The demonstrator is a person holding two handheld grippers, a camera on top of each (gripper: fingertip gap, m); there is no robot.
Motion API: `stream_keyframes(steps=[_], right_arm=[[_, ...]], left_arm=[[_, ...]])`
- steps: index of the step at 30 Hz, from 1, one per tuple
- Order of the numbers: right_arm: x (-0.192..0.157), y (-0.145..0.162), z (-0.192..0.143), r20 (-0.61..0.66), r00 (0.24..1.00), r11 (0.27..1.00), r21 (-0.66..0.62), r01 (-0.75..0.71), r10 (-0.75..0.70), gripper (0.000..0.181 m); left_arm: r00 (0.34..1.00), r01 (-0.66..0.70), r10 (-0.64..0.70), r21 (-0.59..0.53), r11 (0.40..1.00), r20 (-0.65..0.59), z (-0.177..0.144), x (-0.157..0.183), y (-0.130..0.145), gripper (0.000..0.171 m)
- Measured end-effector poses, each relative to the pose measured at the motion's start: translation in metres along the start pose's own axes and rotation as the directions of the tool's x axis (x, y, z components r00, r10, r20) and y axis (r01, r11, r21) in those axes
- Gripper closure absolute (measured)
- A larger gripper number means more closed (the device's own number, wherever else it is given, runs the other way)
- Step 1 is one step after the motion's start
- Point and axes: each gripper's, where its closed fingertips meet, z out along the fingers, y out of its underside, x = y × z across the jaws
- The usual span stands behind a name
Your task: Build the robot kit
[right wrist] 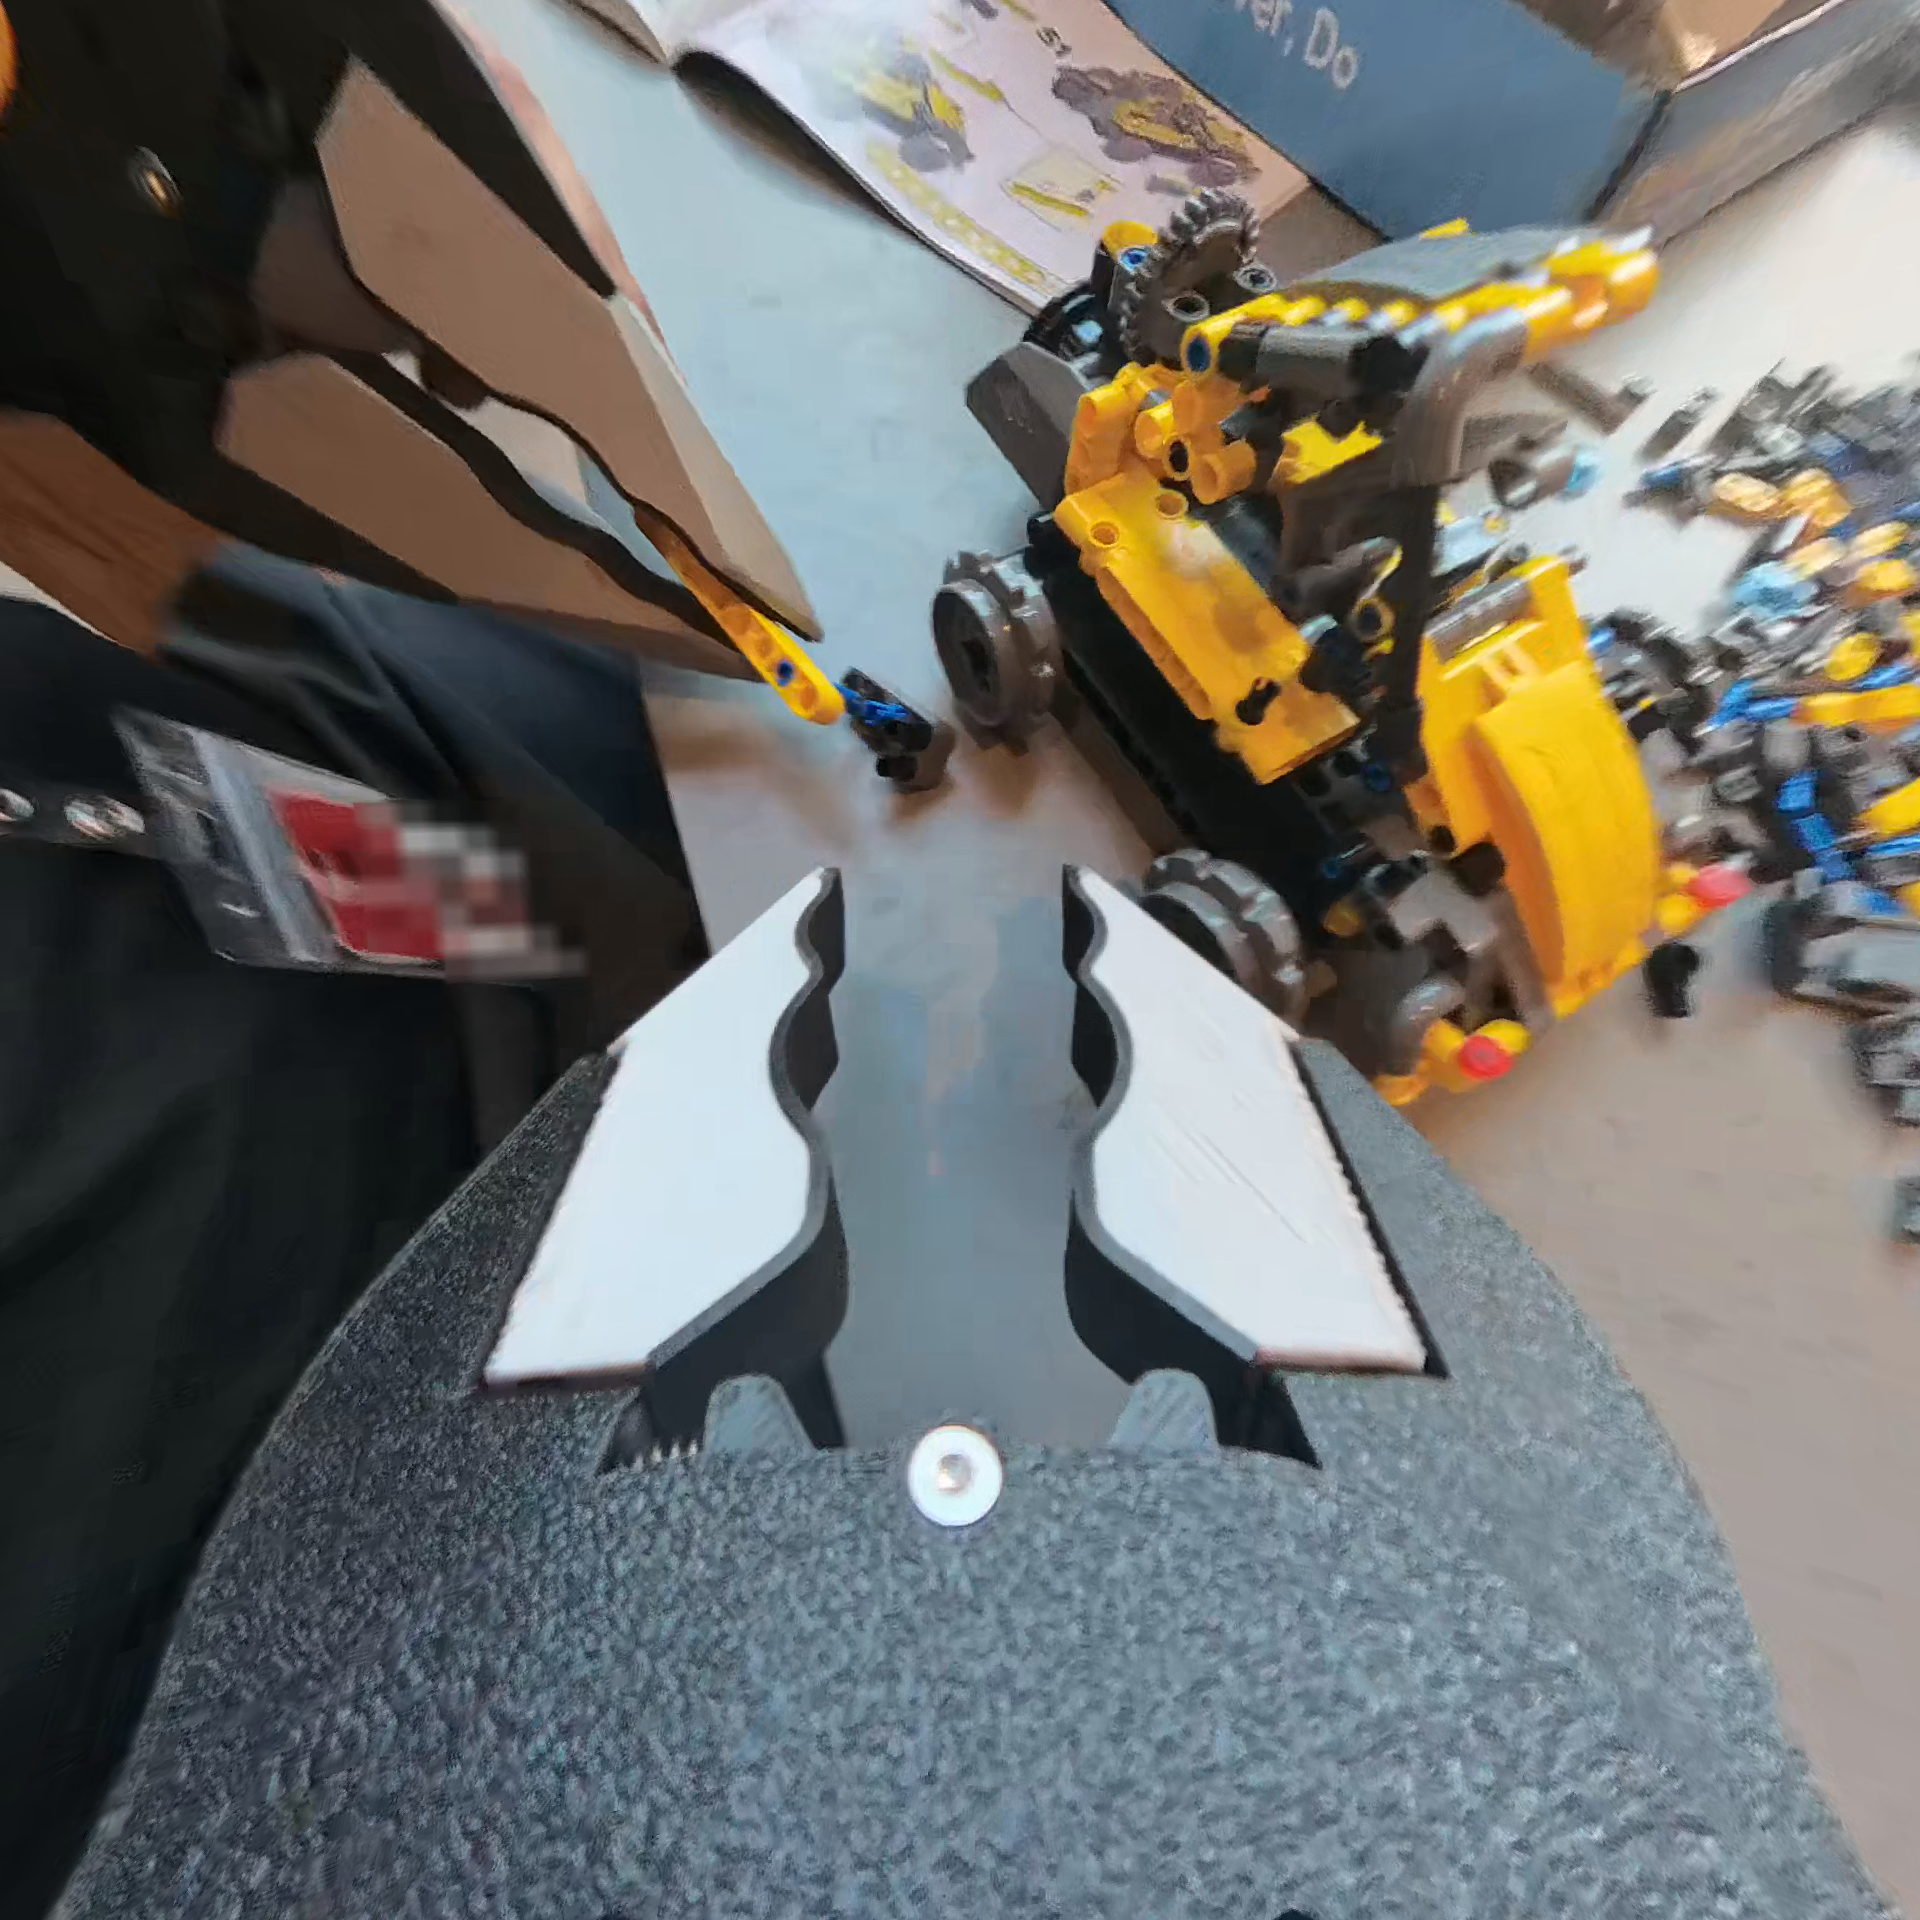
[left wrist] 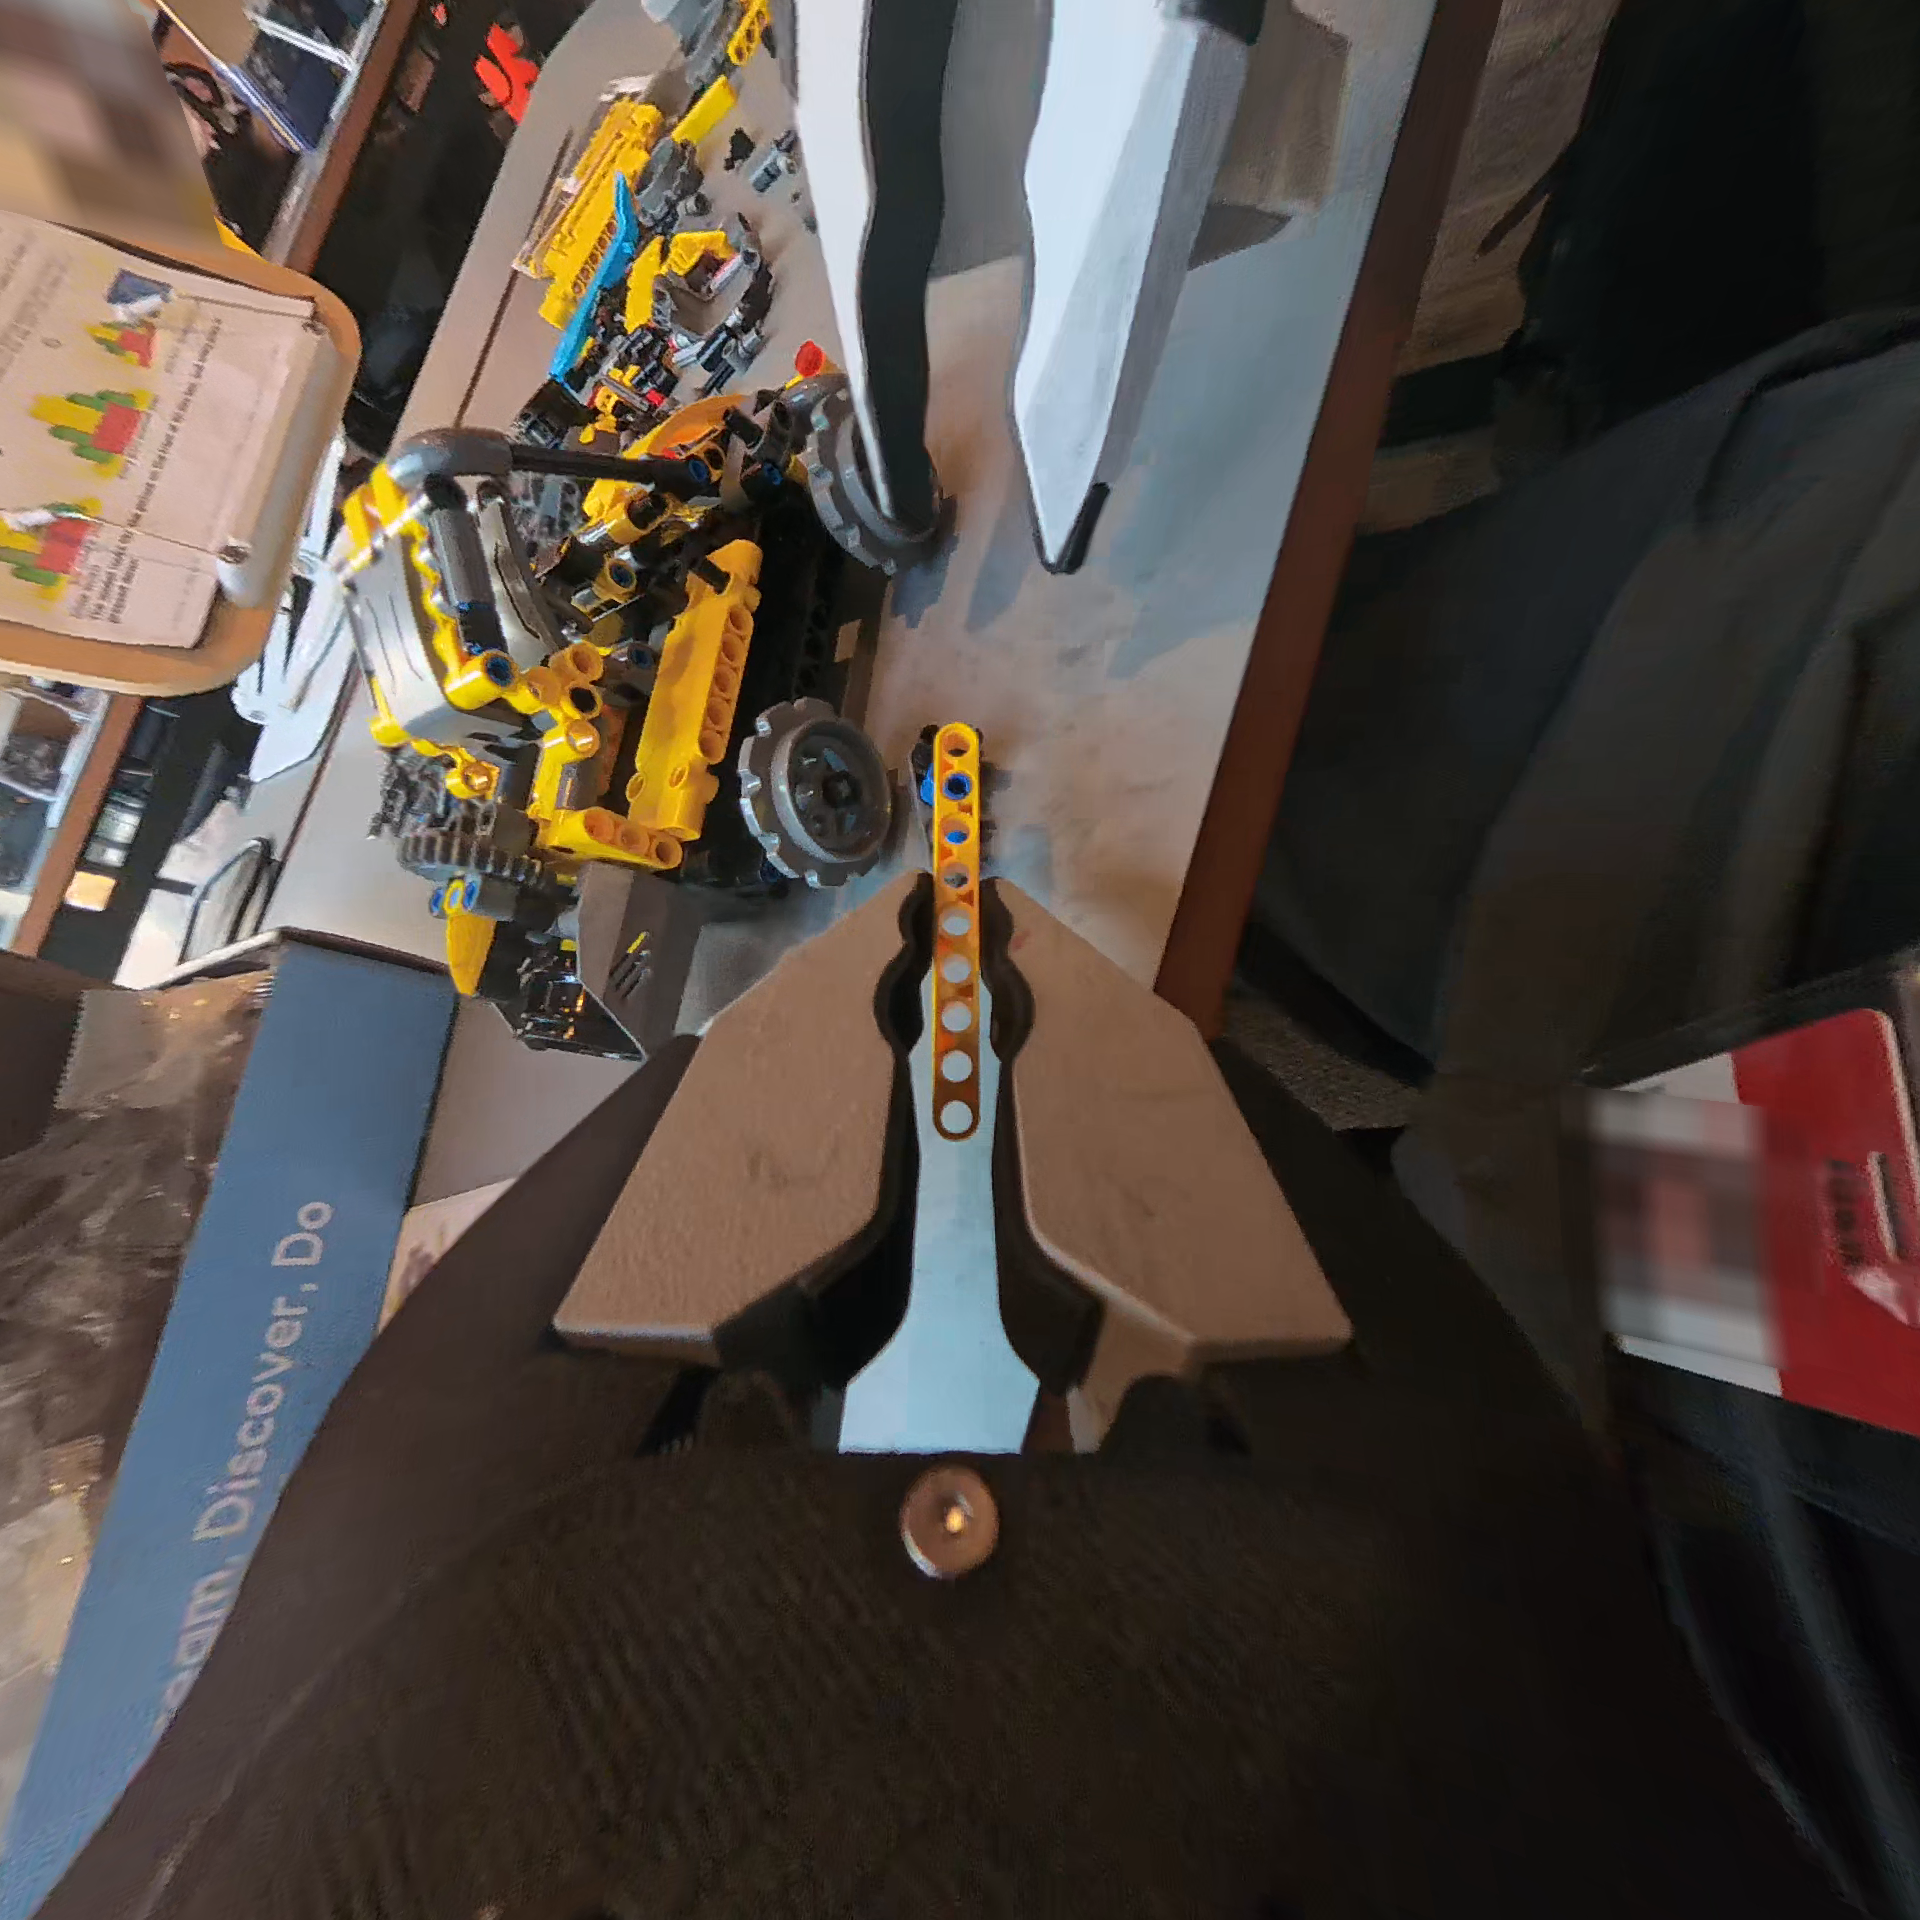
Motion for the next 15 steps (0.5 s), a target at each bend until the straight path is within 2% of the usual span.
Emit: stream_keyframes(steps=[4,6,8,12,15], right_arm=[[0.002,-0.004,0.007,-0.054,0.978,0.978,-0.071,0.197,-0.201,0.141],[-0.001,-0.005,0.016,-0.064,0.940,0.939,-0.111,0.326,-0.334,0.143],[-0.001,-0.008,0.024,-0.092,0.891,0.892,-0.137,0.430,-0.444,0.153],[-0.008,-0.012,0.037,-0.030,0.875,0.870,-0.129,0.476,-0.483,0.148],[-0.011,-0.014,0.043,0.008,0.874,0.869,-0.106,0.484,-0.485,0.154]], left_arm=[[1.000,0.005,-0.005,0.000,1.000,-0.013,0.001,0.001,0.004,0.167],[1.000,-0.007,0.007,0.000,1.000,-0.022,0.000,0.002,0.004,0.167],[1.000,-0.020,0.020,0.003,1.000,-0.016,-0.001,0.002,0.005,0.167],[0.997,-0.075,0.075,0.022,0.997,0.012,-0.003,0.002,0.002,0.167],[0.990,-0.136,0.136,0.030,0.990,0.029,-0.004,0.002,0.002,0.166]])
